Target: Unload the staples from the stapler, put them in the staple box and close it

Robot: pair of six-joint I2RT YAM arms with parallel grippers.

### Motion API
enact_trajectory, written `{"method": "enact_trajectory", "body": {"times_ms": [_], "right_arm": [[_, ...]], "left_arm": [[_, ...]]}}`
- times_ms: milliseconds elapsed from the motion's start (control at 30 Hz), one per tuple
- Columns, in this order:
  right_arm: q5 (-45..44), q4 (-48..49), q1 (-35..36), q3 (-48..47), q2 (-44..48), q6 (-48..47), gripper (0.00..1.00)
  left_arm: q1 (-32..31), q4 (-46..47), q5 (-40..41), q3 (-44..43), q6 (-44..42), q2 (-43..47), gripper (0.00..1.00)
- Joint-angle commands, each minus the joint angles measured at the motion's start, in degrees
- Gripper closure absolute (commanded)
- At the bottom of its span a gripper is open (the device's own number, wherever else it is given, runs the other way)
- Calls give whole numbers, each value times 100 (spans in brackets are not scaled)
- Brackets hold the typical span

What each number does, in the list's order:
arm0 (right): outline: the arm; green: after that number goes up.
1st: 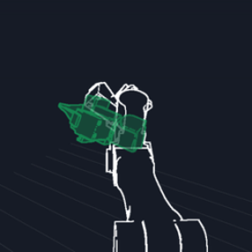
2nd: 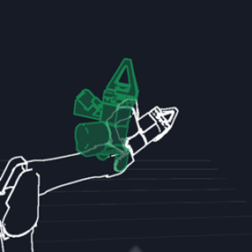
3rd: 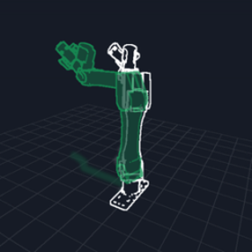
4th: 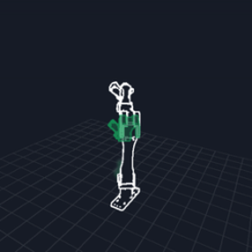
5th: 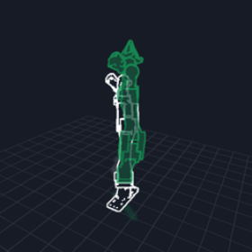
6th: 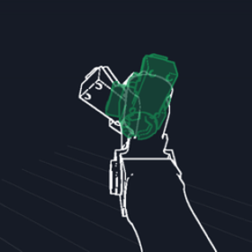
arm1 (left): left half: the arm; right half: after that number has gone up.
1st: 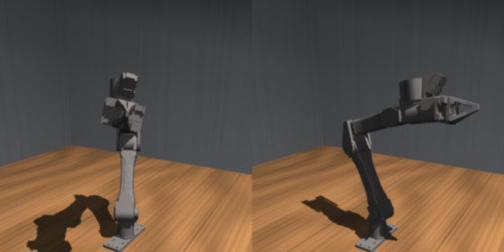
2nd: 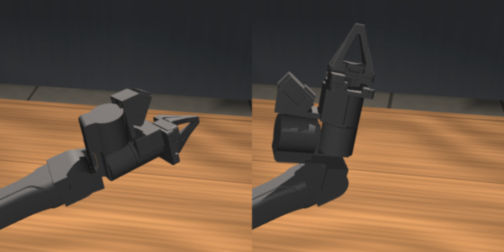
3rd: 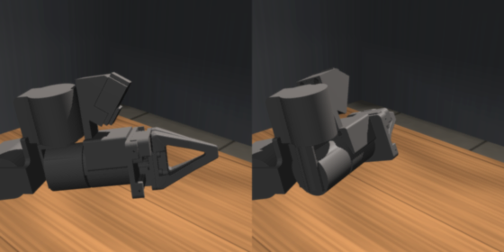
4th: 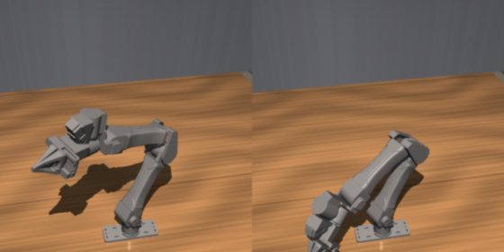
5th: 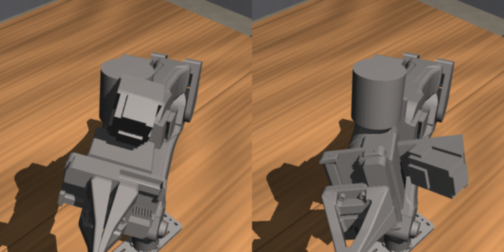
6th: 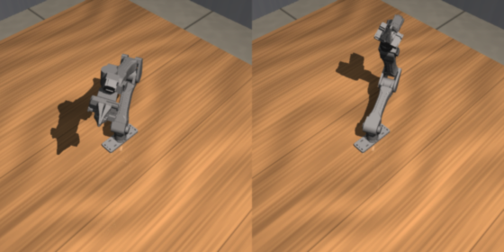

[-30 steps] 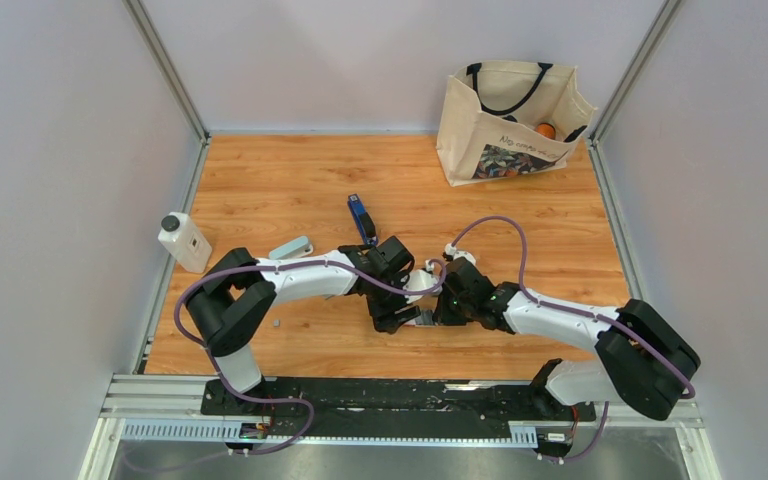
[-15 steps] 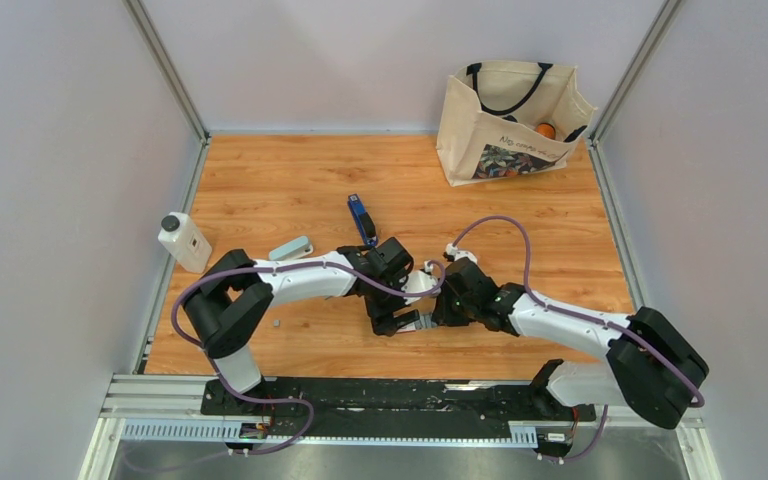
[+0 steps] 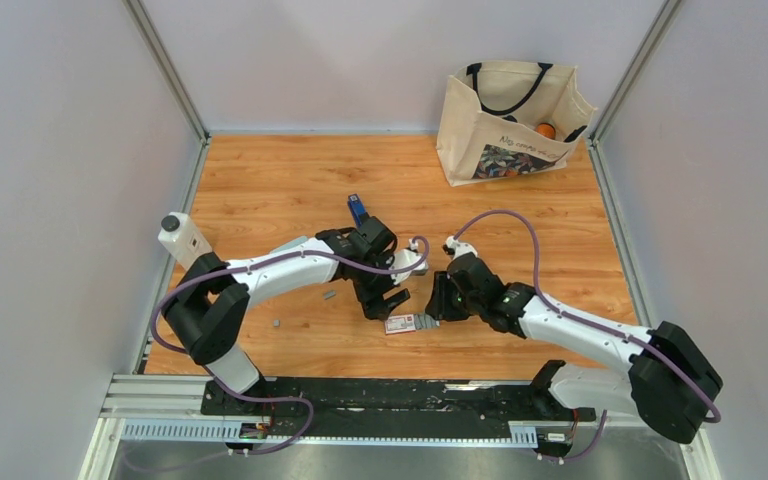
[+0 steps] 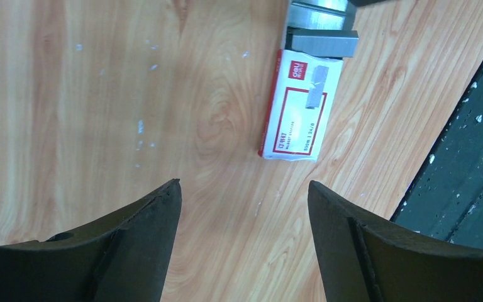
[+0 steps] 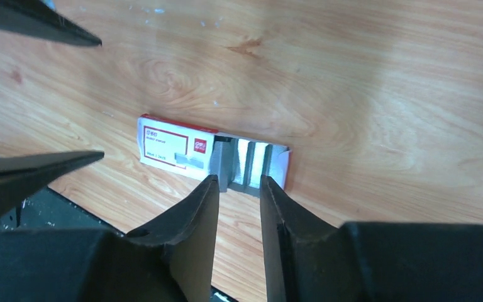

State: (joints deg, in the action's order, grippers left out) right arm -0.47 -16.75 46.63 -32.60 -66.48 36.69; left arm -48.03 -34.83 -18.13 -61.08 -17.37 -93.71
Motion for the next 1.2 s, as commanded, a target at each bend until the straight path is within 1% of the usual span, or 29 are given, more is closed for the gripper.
{"method": "enact_trajectory", "body": {"times_ms": [0, 100, 133, 200, 300, 467, 667, 800, 867, 1000, 1100, 1167], "right_arm": [[135, 304, 267, -150, -75, 67, 64], [47, 357, 539, -220, -339, 67, 61], [-153, 348, 610, -264, -427, 75, 61], [-269, 339, 715, -369, -594, 75, 61], [-296, 313, 803, -484, -831, 58, 61], [-357, 269, 830, -590, -998, 67, 64], [-392, 243, 830, -616, -1113, 58, 77], [-366, 234, 830, -642, -1174, 49, 79], [-401, 216, 830, -642, -1148, 58, 82], [-436, 155, 830, -669, -999, 58, 93], [-428, 164, 830, -669, -894, 67, 96], [-410, 172, 830, -669, -876, 67, 96]], "left_arm": [[294, -182, -410, -246, 75, 283, 19], [618, -279, -612, -308, 119, 432, 19], [724, -296, -639, -325, 128, 494, 19], [856, -314, -683, -317, 102, 643, 19], [918, -323, -622, -247, 40, 802, 19], [936, -253, -613, -89, 23, 881, 19], [936, -226, -604, 43, -21, 942, 20], [936, -217, -621, 78, -39, 978, 19], [936, -209, -630, 96, -30, 978, 20], [936, -182, -622, 114, -39, 943, 20], [936, -156, -622, 105, -48, 855, 20], [936, -147, -630, 105, -48, 820, 20]]}}
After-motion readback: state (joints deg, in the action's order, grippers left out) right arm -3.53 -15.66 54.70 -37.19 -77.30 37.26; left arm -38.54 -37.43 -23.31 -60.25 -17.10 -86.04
